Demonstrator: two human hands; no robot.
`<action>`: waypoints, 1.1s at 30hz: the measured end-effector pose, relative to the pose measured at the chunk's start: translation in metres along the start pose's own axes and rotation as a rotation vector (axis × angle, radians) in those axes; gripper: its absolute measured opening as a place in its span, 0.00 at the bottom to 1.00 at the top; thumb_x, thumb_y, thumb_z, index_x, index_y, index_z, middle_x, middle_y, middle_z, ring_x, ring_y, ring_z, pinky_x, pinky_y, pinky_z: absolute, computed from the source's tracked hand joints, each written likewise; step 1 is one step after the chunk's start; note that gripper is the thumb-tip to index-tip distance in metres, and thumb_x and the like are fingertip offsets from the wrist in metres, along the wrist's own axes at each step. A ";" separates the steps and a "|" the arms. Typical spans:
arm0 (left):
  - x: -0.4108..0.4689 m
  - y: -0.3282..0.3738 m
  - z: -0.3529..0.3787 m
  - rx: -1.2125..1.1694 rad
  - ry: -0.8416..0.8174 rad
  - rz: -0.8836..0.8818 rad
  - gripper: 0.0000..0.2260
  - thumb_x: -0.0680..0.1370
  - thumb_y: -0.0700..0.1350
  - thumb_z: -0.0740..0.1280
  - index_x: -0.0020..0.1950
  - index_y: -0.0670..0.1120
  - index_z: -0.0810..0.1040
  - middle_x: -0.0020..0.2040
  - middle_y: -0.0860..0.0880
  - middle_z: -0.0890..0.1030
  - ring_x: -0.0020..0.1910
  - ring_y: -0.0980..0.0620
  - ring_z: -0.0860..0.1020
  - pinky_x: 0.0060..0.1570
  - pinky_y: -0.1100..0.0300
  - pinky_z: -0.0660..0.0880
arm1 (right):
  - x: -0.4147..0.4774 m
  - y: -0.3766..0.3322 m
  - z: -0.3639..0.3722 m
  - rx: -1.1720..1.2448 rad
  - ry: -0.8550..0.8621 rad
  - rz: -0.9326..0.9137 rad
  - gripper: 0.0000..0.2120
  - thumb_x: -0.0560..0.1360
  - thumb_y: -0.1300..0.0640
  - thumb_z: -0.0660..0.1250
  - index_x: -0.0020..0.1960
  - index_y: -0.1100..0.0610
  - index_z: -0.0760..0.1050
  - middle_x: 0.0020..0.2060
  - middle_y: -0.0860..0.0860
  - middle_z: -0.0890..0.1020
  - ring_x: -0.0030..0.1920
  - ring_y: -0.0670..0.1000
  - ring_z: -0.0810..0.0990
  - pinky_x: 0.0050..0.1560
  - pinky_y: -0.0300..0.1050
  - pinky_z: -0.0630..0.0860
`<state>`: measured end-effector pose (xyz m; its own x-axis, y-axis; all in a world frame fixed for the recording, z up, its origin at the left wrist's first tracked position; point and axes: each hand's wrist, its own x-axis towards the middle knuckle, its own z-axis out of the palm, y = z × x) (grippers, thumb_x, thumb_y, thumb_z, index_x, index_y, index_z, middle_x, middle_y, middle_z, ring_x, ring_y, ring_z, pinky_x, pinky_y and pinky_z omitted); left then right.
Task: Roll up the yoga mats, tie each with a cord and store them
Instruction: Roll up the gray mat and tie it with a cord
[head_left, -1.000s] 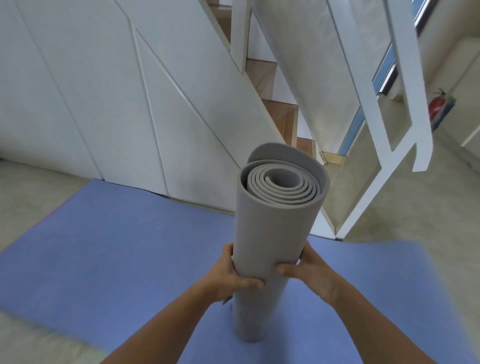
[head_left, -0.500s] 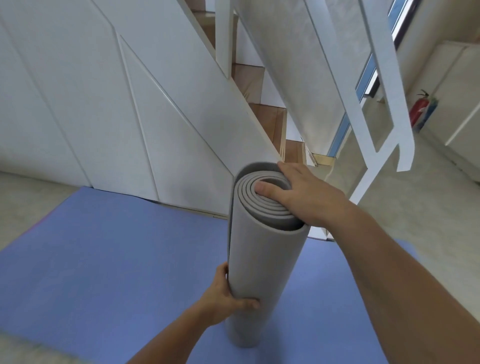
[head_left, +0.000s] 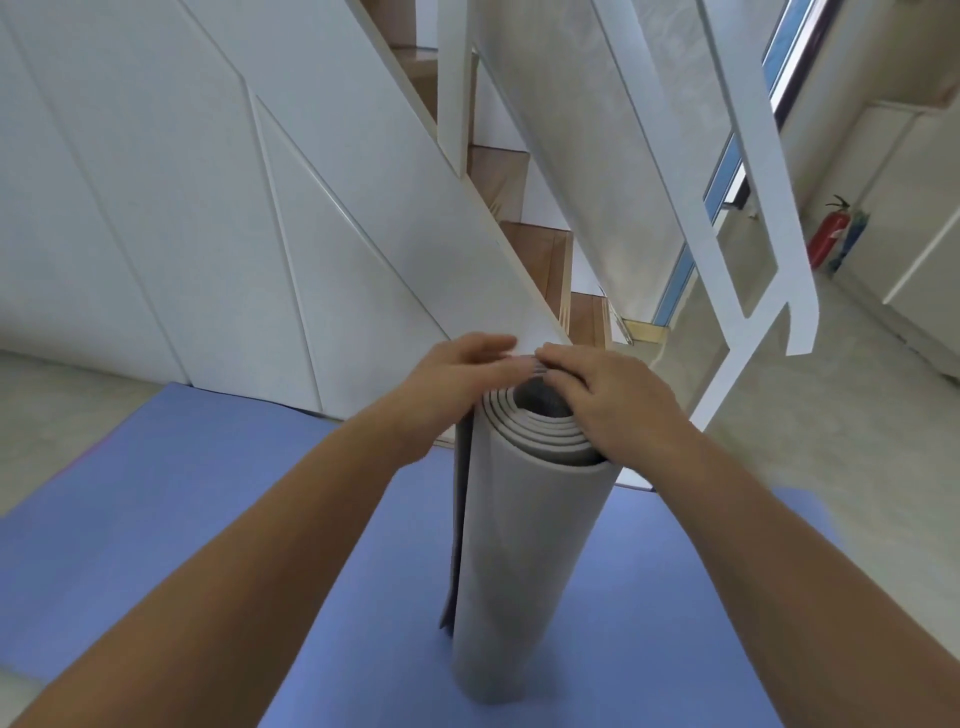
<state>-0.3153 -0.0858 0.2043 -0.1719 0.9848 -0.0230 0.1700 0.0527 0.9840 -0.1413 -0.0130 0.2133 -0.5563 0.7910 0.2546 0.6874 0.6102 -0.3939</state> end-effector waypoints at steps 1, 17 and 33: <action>0.002 0.001 0.004 0.024 0.012 -0.008 0.19 0.76 0.47 0.72 0.67 0.51 0.77 0.61 0.51 0.80 0.57 0.54 0.78 0.60 0.59 0.74 | -0.004 -0.001 -0.001 -0.015 0.127 -0.049 0.14 0.82 0.49 0.60 0.63 0.46 0.79 0.59 0.46 0.82 0.59 0.51 0.76 0.59 0.49 0.73; 0.000 -0.012 0.014 -0.194 0.086 -0.089 0.09 0.78 0.42 0.69 0.57 0.51 0.80 0.54 0.47 0.84 0.53 0.50 0.82 0.53 0.60 0.77 | -0.043 -0.003 -0.026 0.185 -0.250 -0.235 0.16 0.79 0.49 0.66 0.67 0.46 0.77 0.61 0.40 0.78 0.62 0.38 0.70 0.67 0.43 0.65; -0.006 -0.040 0.014 -0.200 0.181 -0.025 0.14 0.84 0.48 0.59 0.54 0.44 0.84 0.48 0.43 0.85 0.50 0.47 0.81 0.55 0.48 0.78 | -0.046 0.003 -0.023 -0.115 -0.096 -0.307 0.17 0.81 0.45 0.60 0.68 0.45 0.76 0.56 0.43 0.82 0.58 0.45 0.73 0.71 0.52 0.62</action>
<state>-0.3071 -0.0916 0.1628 -0.3478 0.9370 -0.0333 -0.0284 0.0249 0.9993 -0.1031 -0.0469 0.2211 -0.7831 0.5653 0.2594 0.5263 0.8245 -0.2081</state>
